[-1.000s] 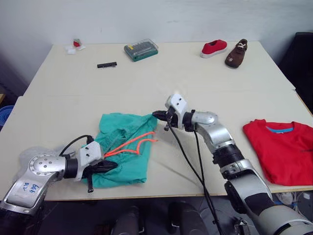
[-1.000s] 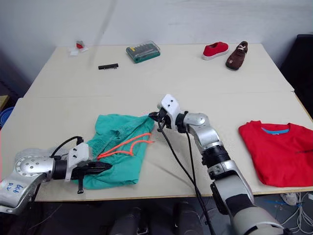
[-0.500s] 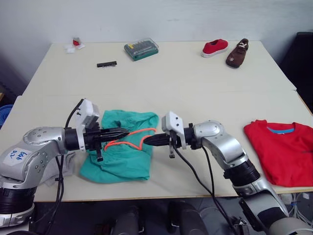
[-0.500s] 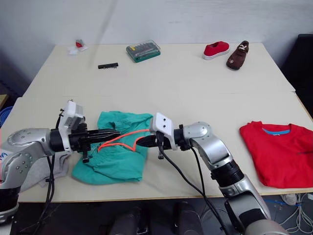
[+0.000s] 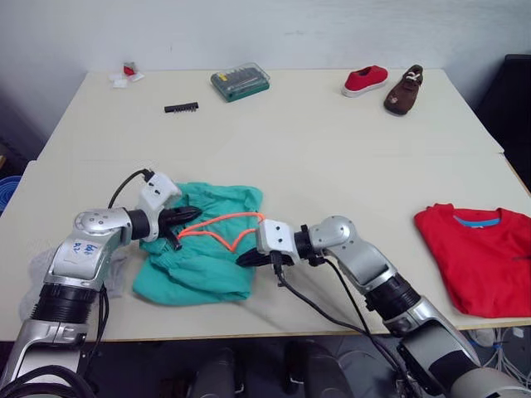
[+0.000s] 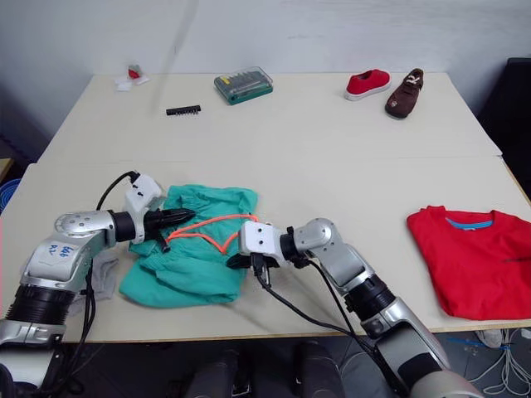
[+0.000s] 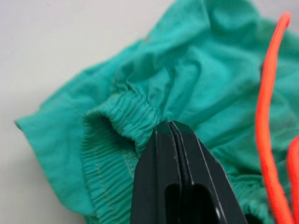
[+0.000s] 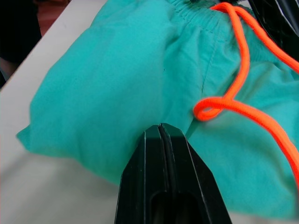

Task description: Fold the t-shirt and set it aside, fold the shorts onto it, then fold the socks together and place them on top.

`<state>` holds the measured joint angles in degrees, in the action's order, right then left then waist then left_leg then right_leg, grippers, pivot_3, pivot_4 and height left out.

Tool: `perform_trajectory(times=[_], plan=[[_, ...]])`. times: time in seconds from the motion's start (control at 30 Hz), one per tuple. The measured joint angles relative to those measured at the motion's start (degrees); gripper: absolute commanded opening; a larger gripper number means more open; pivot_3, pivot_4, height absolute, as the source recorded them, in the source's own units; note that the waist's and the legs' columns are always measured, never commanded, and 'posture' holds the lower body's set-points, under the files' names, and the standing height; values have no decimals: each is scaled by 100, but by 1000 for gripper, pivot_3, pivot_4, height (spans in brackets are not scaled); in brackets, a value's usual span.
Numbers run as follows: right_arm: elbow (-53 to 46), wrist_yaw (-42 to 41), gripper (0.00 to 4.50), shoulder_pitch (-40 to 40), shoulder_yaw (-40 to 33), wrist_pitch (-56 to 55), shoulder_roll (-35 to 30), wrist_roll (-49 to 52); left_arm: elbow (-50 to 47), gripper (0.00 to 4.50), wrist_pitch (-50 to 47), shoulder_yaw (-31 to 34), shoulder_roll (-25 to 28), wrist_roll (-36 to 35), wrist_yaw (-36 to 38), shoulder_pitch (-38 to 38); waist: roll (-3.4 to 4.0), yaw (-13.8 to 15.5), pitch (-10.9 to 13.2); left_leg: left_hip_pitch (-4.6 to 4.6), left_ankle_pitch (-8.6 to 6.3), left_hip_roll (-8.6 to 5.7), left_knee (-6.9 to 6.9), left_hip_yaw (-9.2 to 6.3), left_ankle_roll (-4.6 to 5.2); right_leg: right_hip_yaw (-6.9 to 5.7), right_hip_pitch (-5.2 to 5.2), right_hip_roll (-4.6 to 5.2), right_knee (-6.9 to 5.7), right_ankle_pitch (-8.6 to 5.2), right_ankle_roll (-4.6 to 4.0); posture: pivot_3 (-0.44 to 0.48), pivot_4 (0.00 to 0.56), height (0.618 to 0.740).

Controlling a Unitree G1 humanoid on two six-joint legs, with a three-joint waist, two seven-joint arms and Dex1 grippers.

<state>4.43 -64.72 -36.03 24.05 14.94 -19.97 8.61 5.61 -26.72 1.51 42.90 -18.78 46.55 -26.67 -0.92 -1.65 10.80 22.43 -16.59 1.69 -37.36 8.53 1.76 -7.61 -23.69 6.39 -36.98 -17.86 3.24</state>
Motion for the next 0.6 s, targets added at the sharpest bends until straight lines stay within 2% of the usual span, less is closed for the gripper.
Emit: perform_trajectory(times=[0.13,0.23,0.3,0.43,0.6], plan=[[-732,276,23,79,-913,1392,-218,866,-693,0,-416,542,155,-812,547,173,-3,-6,2,-1,0,1,0,-4,0,0,4,2,2,0,0,0,150,740],[-1100,536,611,118,-1557,2751,-514,1538,-1338,0,-695,658,527,-1200,1092,528,-3,-5,2,-9,-1,0,6,-7,-1,0,6,4,18,-1,-1,0,150,740],[-1204,655,1229,191,-1659,3447,-598,1822,-1455,0,-657,590,616,-1173,1254,690,-3,-6,1,-10,-2,0,11,-7,-2,0,6,4,25,-2,-4,0,150,740],[-1236,972,2601,297,-1657,4503,-489,2221,-1208,0,-53,135,665,-501,1287,763,-3,-7,2,-10,-2,-1,13,-6,-2,2,1,5,17,-2,-5,0,150,740],[-607,1699,4377,100,-1807,5376,214,2415,-1081,0,46,118,582,-473,1312,736,-3,-14,2,-4,-2,-1,15,-5,-2,2,-4,6,16,-2,-5,0,150,740]])
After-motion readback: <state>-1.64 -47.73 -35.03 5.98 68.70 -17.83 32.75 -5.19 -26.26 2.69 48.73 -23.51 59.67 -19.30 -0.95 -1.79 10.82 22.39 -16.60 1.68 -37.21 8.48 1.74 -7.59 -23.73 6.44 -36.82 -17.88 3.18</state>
